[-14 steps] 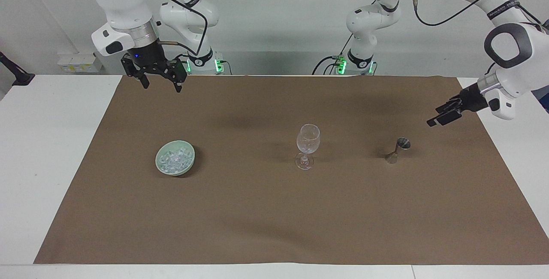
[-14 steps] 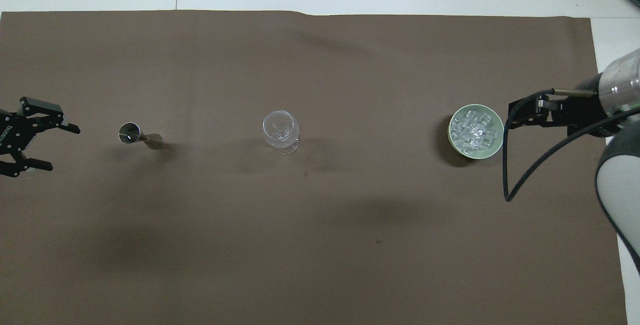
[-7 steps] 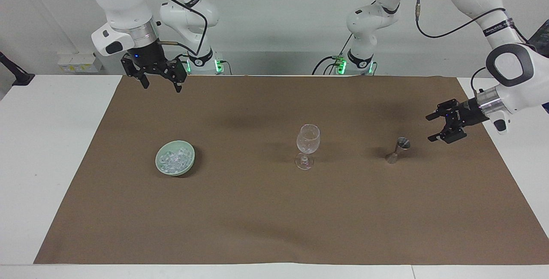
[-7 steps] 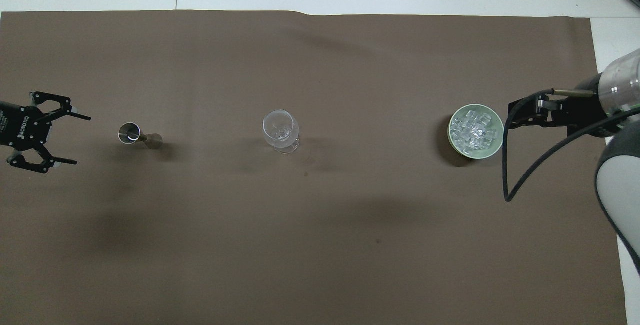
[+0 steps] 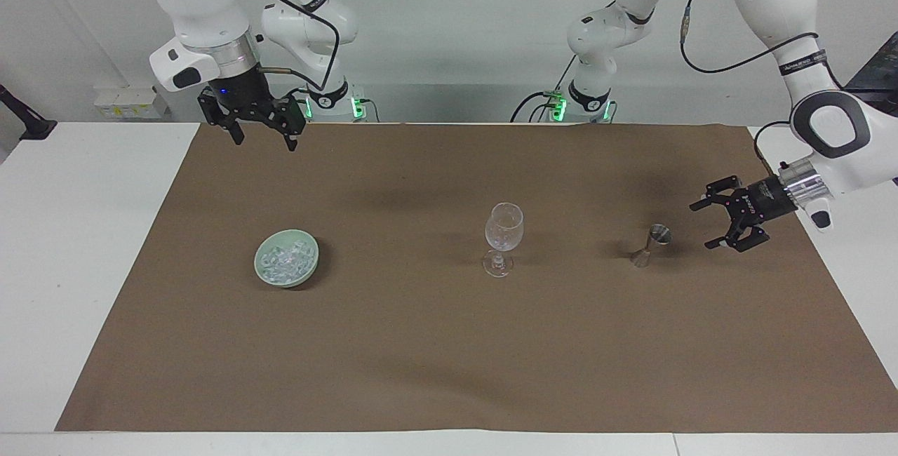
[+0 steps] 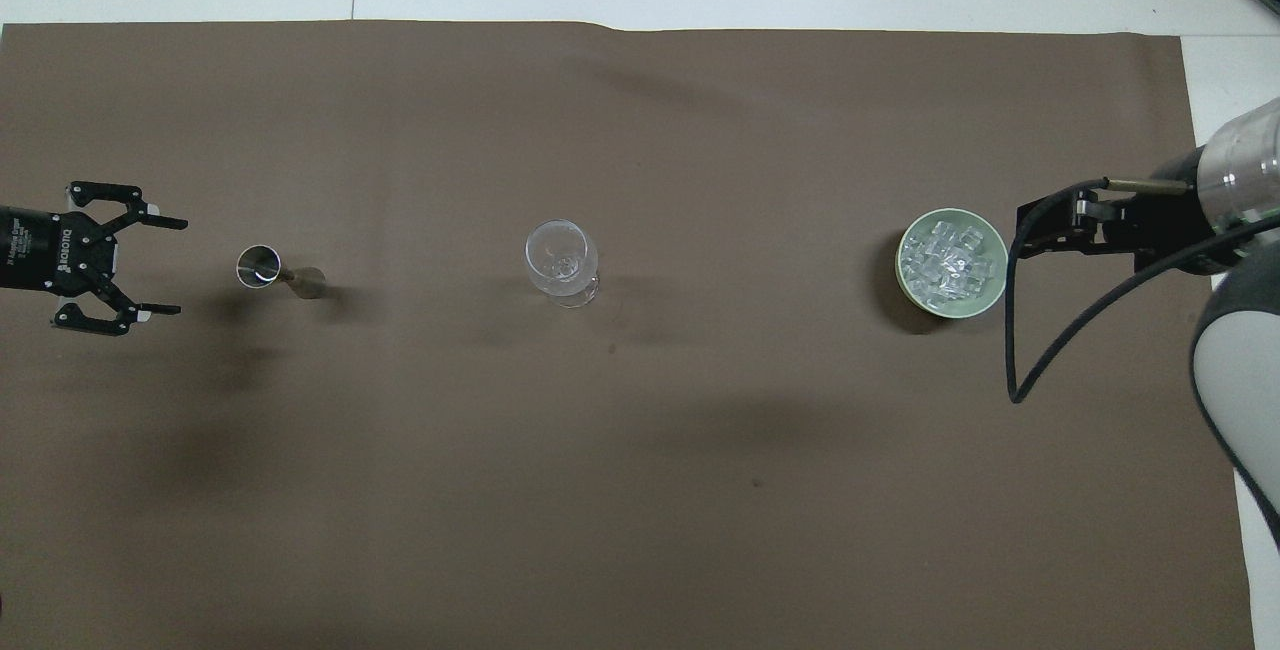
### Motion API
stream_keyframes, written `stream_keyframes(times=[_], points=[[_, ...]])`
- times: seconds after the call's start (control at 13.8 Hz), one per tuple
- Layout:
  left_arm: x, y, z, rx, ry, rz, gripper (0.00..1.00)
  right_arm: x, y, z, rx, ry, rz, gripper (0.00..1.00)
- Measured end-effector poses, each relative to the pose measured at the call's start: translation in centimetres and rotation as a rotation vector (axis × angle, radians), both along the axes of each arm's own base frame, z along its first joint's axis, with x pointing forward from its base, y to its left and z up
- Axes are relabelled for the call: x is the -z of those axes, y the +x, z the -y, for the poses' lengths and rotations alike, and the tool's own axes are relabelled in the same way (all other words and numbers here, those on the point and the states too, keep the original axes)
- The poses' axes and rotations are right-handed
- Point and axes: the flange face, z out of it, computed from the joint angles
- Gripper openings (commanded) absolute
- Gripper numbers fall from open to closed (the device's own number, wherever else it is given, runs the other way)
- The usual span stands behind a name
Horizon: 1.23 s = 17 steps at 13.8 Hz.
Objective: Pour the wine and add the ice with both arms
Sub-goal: 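Open the left gripper and move it to the small dark bottle, then close the left gripper around the small dark bottle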
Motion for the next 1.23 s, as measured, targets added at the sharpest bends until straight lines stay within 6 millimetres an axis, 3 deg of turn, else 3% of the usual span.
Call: stream_keyframes(times=[0.22, 0.36, 0.8, 1.23], points=[[4.1, -0.4, -2.1, -0.079, -0.078, -0.045, 1.0, 0.0, 0.0, 0.0, 0.0, 0.0, 0.0, 1.0], [5.5, -0.5, -1.8, -0.108, -0.12, -0.057, 1.0, 0.0, 0.0, 0.0, 0.0, 0.0, 0.0, 1.0], [7.4, -1.3, -0.3, -0.19, -0.26, -0.069, 1.0, 0.0, 0.0, 0.0, 0.0, 0.0, 0.0, 1.0], [9.0, -2.3, 0.9, -0.121, -0.354, 0.067, 1.0, 0.0, 0.0, 0.0, 0.0, 0.0, 0.0, 1.0]])
